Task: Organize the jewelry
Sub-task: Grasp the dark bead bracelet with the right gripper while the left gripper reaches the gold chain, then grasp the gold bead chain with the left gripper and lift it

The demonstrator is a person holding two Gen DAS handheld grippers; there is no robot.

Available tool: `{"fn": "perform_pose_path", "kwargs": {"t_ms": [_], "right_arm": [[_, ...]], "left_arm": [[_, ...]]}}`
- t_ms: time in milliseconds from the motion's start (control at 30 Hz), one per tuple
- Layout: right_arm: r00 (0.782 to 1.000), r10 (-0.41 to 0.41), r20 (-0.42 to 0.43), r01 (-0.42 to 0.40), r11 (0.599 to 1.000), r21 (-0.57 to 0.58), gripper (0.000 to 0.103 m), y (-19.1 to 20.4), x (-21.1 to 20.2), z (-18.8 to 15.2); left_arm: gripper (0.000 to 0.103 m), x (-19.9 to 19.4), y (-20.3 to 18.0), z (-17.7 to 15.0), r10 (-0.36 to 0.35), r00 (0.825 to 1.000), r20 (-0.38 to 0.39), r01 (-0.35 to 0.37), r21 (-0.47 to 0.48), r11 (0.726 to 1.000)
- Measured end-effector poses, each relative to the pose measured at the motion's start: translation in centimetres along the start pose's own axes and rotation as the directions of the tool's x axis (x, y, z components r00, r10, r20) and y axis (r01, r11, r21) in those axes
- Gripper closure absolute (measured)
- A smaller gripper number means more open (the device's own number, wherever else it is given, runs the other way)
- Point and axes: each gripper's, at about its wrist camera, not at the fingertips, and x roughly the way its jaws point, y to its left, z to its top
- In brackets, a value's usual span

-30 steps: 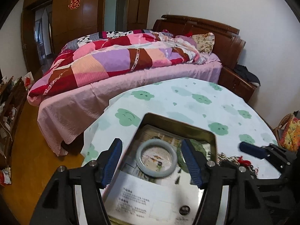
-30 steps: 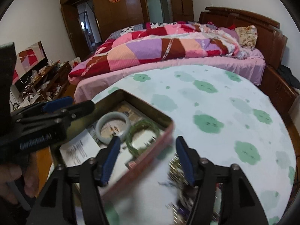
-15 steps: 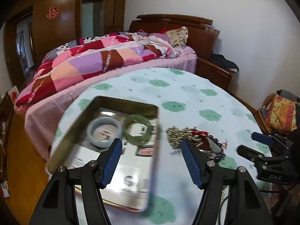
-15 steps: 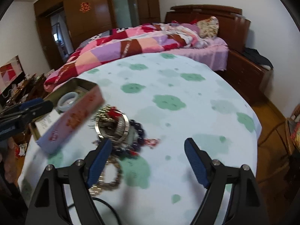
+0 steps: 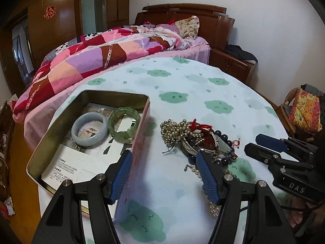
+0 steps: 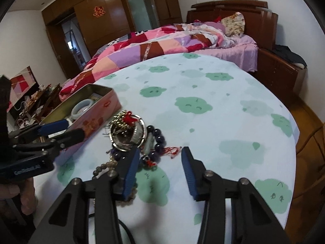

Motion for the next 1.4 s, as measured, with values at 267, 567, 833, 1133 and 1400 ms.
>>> {"fn": "perform_pose_path", "kwargs": {"t_ms": [267,567,833,1133,1400], "right_arm": [[0.994,0.076,-0.082,-0.084,0.991,-0.101,0.07,2.8,1.2,-1.3],[0.99,0.035,-0.134,-0.057,0.985,-0.165,0.092,3.9,2.3,-2.7],[0.994,0.068,-0.084,-0.078,0.989,-0.124,0.092,3.1,1.1,-2.2],[0.994,0.079,-0.076,-0.086,0.992,-0.093,0.092,2.4,1.5,-2.1],[0.995,0.076,-0.066,-0.082,0.993,-0.089,0.092,2.4,1.3,-2.2]], "left_arm": [[0.037,-0.3,0.3,0.1,0.012,1.0,0.015,-0.012,-0.005,1.0],[0.048,0.5,-0.5,0.4,-0.059,0.998,-0.001,0.059,0.017,0.998],[0.051,3.4,-1.7,2.3,-0.103,0.994,-0.037,0.104,0.035,0.994],[0.097,5.8,-1.5,3.0,-0.16,0.985,-0.064,0.161,0.007,0.987],[0.103,2.8,-1.3,3.1,-0.178,0.984,0.008,0.178,0.01,0.984]]}}
